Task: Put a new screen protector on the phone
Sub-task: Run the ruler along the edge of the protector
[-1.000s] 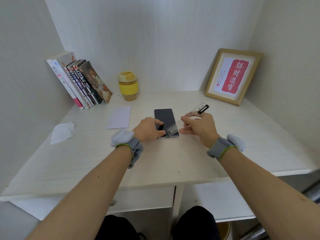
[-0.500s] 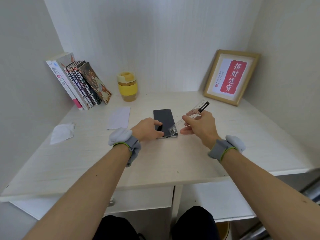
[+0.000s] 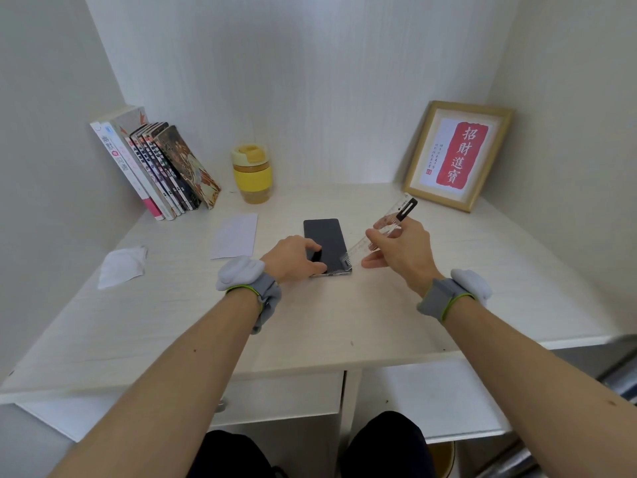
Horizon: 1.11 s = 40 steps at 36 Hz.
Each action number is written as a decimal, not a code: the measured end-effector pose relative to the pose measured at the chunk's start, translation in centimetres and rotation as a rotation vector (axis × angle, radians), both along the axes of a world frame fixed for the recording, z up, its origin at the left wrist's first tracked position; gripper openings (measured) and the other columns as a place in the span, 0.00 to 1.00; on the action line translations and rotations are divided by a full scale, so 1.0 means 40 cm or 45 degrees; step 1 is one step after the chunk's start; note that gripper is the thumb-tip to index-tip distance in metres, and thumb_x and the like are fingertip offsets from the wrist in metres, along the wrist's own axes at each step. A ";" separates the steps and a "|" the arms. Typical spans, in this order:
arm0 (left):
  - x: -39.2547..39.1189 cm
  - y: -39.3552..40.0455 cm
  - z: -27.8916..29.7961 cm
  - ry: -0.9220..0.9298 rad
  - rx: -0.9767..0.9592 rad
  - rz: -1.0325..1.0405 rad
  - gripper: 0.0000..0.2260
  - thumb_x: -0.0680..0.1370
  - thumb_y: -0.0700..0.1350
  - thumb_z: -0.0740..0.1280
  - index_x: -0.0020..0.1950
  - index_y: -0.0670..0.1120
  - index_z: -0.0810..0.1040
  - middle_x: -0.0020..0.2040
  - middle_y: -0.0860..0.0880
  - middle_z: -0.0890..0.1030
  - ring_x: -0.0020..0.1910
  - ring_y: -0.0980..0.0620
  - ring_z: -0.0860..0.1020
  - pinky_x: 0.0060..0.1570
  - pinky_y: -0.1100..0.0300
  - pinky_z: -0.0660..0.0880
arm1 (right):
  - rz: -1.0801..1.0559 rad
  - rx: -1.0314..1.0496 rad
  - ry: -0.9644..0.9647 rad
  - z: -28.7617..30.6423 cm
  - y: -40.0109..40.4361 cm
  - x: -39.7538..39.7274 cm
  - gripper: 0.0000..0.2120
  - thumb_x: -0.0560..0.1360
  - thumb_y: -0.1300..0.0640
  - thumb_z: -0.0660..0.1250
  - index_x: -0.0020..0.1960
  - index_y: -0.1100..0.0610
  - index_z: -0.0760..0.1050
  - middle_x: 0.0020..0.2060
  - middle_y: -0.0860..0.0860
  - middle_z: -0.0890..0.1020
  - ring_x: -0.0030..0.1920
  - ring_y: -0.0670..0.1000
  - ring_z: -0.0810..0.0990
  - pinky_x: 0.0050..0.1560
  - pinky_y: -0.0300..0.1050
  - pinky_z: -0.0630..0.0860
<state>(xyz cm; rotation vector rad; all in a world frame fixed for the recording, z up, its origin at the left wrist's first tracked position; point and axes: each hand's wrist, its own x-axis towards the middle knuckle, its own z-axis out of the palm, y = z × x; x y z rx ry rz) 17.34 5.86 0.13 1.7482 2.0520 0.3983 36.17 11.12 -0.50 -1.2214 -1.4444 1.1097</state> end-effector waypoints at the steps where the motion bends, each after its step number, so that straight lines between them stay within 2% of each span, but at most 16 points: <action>1: 0.001 0.001 0.000 0.000 0.000 0.002 0.24 0.76 0.51 0.68 0.71 0.50 0.70 0.71 0.48 0.69 0.67 0.48 0.70 0.61 0.60 0.66 | -0.001 0.002 -0.003 0.000 0.000 0.003 0.08 0.75 0.62 0.69 0.53 0.63 0.75 0.44 0.68 0.81 0.31 0.60 0.84 0.37 0.58 0.83; 5: 0.002 0.004 -0.003 0.009 0.007 -0.003 0.23 0.76 0.51 0.68 0.71 0.49 0.70 0.70 0.48 0.70 0.66 0.49 0.71 0.58 0.61 0.67 | 0.009 0.017 -0.026 -0.001 -0.004 0.002 0.09 0.76 0.61 0.69 0.54 0.61 0.74 0.43 0.64 0.82 0.31 0.59 0.85 0.38 0.58 0.83; 9: 0.009 0.010 -0.015 0.019 0.024 0.026 0.24 0.74 0.58 0.68 0.67 0.48 0.72 0.62 0.46 0.74 0.53 0.50 0.73 0.49 0.60 0.69 | 0.016 0.036 -0.023 -0.003 -0.002 0.000 0.09 0.76 0.61 0.68 0.54 0.62 0.74 0.43 0.66 0.82 0.31 0.59 0.84 0.37 0.59 0.83; 11: 0.014 0.012 -0.022 0.046 0.027 0.029 0.25 0.73 0.59 0.69 0.65 0.48 0.71 0.60 0.45 0.73 0.50 0.49 0.71 0.47 0.59 0.68 | 0.026 0.036 -0.016 -0.004 -0.002 -0.001 0.09 0.76 0.61 0.69 0.54 0.62 0.74 0.42 0.66 0.82 0.31 0.59 0.84 0.37 0.58 0.83; 14: 0.018 0.014 -0.026 0.055 0.030 0.026 0.25 0.73 0.59 0.69 0.64 0.48 0.70 0.61 0.45 0.71 0.51 0.49 0.72 0.49 0.59 0.68 | 0.045 0.031 -0.011 -0.008 -0.005 -0.008 0.10 0.76 0.60 0.69 0.55 0.62 0.74 0.42 0.63 0.83 0.31 0.58 0.85 0.36 0.54 0.83; 19: 0.016 0.012 -0.028 0.027 0.042 0.030 0.25 0.73 0.59 0.70 0.64 0.48 0.70 0.60 0.46 0.69 0.50 0.50 0.70 0.51 0.60 0.68 | 0.057 0.028 0.029 -0.016 -0.006 -0.023 0.10 0.76 0.61 0.69 0.55 0.62 0.74 0.38 0.63 0.83 0.31 0.59 0.85 0.37 0.56 0.83; 24: 0.014 0.011 -0.031 -0.013 0.054 0.039 0.25 0.73 0.59 0.70 0.64 0.48 0.69 0.60 0.46 0.68 0.51 0.50 0.71 0.52 0.60 0.69 | 0.057 0.014 0.041 -0.017 -0.001 -0.025 0.09 0.75 0.61 0.69 0.54 0.63 0.75 0.38 0.64 0.83 0.32 0.60 0.84 0.36 0.56 0.83; 28: 0.011 0.012 -0.037 -0.044 0.075 0.050 0.25 0.73 0.58 0.70 0.65 0.49 0.70 0.61 0.46 0.68 0.51 0.51 0.71 0.53 0.59 0.70 | -0.006 0.042 -0.012 -0.026 0.003 -0.019 0.08 0.74 0.59 0.70 0.51 0.62 0.77 0.34 0.61 0.83 0.27 0.57 0.81 0.29 0.48 0.80; 32: 0.009 0.012 -0.040 -0.078 0.107 0.073 0.25 0.74 0.58 0.69 0.67 0.49 0.71 0.64 0.46 0.70 0.57 0.48 0.73 0.56 0.58 0.70 | -0.042 0.026 -0.016 -0.036 0.001 -0.024 0.07 0.73 0.57 0.72 0.47 0.61 0.79 0.30 0.58 0.82 0.26 0.56 0.78 0.26 0.44 0.74; 40: 0.002 0.009 -0.038 -0.051 0.141 0.047 0.24 0.76 0.58 0.67 0.67 0.47 0.72 0.65 0.45 0.72 0.60 0.47 0.73 0.55 0.59 0.69 | -0.017 -0.057 0.012 -0.045 -0.001 -0.049 0.12 0.73 0.56 0.73 0.49 0.64 0.78 0.30 0.59 0.83 0.28 0.60 0.81 0.29 0.46 0.78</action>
